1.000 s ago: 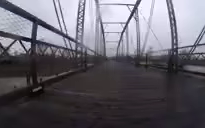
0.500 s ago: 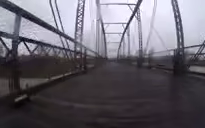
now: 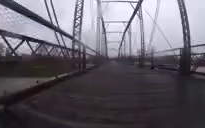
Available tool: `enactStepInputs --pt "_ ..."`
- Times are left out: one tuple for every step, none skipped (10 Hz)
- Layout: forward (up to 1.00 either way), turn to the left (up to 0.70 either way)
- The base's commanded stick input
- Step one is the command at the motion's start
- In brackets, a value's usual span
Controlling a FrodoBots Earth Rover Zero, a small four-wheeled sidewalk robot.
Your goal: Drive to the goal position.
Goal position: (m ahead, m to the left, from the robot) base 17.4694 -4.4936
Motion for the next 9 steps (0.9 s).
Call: enactStepInputs --pt "1.0 0.0" --pt "1.0 0.0" --pt "1.0 0.0" --pt "1.0 0.0" --pt "1.0 0.0" --pt "1.0 0.0" --pt "1.0 0.0" --pt "1.0 0.0" --pt "1.0 0.0"
